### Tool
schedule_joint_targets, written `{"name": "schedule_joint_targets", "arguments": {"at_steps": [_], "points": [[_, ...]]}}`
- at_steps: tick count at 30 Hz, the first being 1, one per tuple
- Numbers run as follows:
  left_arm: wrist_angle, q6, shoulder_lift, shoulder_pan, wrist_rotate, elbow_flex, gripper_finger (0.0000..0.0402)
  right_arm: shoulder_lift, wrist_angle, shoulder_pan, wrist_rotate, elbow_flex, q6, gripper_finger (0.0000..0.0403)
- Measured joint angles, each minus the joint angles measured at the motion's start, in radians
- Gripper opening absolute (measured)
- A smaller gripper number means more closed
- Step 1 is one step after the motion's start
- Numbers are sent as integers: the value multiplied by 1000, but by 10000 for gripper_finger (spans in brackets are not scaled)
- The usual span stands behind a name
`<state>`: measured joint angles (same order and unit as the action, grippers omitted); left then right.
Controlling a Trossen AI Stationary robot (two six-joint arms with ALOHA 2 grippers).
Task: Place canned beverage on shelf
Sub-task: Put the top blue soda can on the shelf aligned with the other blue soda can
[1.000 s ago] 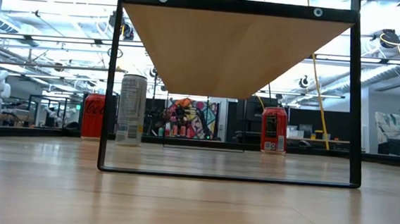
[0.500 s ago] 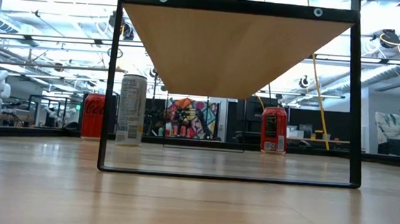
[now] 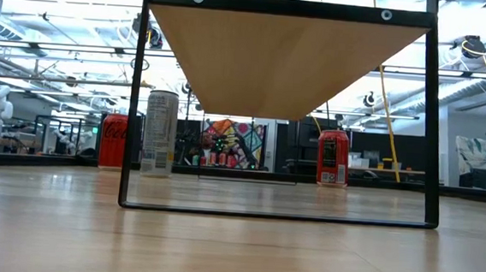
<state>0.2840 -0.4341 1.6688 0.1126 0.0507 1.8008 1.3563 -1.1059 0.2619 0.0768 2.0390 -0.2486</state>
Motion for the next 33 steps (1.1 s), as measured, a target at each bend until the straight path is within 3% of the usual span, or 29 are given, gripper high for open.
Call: {"name": "schedule_joint_targets", "arguments": {"at_steps": [15, 20, 24, 33], "points": [[-68, 3, 0, -34, -6, 0, 255, -110, 40, 1, 31, 0, 245, 345], [-68, -2, 0, -40, -14, 0, 252, -120, -40, 1, 32, -13, 371, 345], [-67, -3, 0, -41, -25, 0, 232, -110, -69, 1, -2, -125, 449, 345], [-68, -13, -1, -43, -26, 0, 222, -109, 206, 0, -120, -387, 604, 345]]}}
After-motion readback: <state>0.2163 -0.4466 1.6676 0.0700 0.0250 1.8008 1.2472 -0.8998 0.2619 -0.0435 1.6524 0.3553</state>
